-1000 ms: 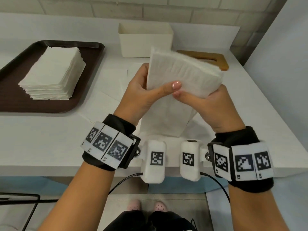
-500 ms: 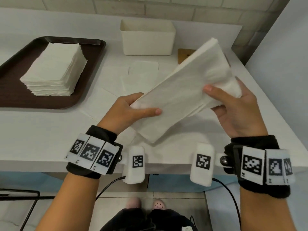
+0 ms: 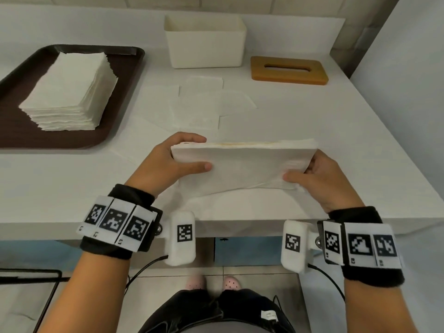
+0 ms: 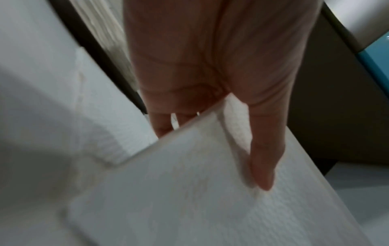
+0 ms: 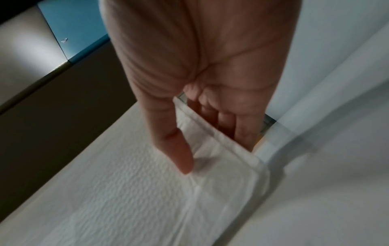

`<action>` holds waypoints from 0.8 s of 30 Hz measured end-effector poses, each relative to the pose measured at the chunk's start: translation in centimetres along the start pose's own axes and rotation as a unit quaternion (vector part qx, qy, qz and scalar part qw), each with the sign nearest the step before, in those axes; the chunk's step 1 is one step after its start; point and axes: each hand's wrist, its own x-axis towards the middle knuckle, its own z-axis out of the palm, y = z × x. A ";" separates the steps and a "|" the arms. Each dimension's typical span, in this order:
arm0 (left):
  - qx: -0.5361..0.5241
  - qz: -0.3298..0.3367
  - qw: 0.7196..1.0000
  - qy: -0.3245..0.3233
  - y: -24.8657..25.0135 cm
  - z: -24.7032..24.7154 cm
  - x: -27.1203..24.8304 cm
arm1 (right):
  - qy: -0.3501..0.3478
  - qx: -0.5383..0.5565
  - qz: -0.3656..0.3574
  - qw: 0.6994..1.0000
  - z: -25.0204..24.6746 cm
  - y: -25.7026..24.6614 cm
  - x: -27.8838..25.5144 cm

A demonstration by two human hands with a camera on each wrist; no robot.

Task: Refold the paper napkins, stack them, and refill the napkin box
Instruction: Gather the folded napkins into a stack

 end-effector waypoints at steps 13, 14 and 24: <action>-0.082 -0.032 0.996 0.019 -0.2 0.1 -0.5 | 0.038 0.111 0.012 0.993 0.6 -0.1 0.3; -0.077 -0.042 0.996 0.018 -0.4 0.2 -0.6 | 0.035 0.104 0.016 0.994 0.7 0.0 0.2; -0.048 -0.063 0.997 0.019 -0.7 0.5 -0.6 | 0.024 0.110 0.034 0.993 1.0 0.4 0.4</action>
